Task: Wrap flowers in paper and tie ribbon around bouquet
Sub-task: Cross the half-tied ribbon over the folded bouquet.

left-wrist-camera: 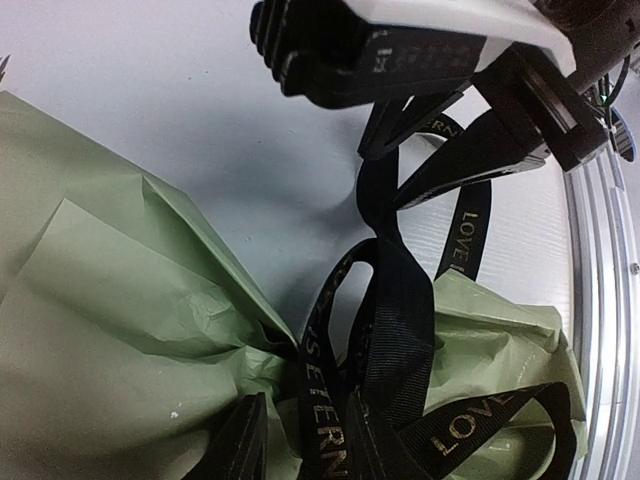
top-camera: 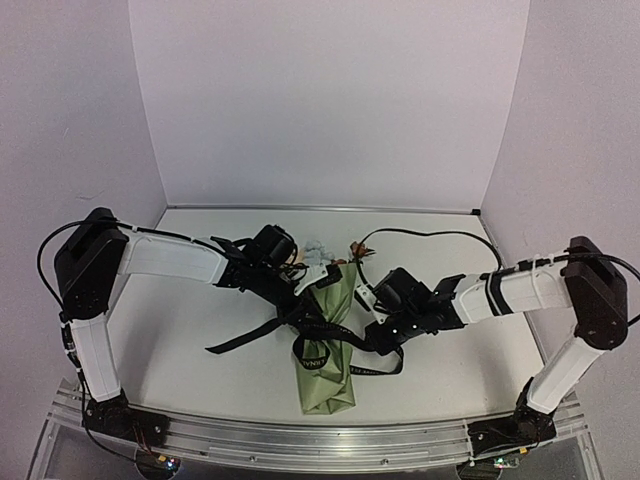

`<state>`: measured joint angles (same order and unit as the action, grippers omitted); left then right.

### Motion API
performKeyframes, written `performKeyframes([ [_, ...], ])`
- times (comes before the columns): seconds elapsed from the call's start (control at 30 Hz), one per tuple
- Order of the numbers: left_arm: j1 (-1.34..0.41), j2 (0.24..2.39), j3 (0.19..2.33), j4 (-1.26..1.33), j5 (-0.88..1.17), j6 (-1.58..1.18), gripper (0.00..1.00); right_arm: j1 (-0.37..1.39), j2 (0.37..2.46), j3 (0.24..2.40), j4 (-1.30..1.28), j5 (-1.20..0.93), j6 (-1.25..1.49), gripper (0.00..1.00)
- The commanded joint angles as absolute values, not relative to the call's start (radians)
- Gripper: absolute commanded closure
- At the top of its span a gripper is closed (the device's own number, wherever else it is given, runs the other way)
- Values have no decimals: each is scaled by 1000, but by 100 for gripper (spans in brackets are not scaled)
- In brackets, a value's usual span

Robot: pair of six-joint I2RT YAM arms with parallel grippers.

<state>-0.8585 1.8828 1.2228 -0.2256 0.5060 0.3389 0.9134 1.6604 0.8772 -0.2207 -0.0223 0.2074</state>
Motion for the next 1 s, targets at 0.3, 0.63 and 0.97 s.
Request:
performKeyframes([
  [0.3, -831, 1778, 1190, -117, 539, 276, 70, 1031, 1710, 789, 33, 188, -44, 43],
  [0.63, -827, 1741, 1164, -92, 538, 247, 71, 1034, 1802, 821, 83, 306, -46, 61],
  [0.97, -828, 1788, 1197, -123, 591, 279, 71, 1034, 1566, 742, 8, 296, 104, 100],
])
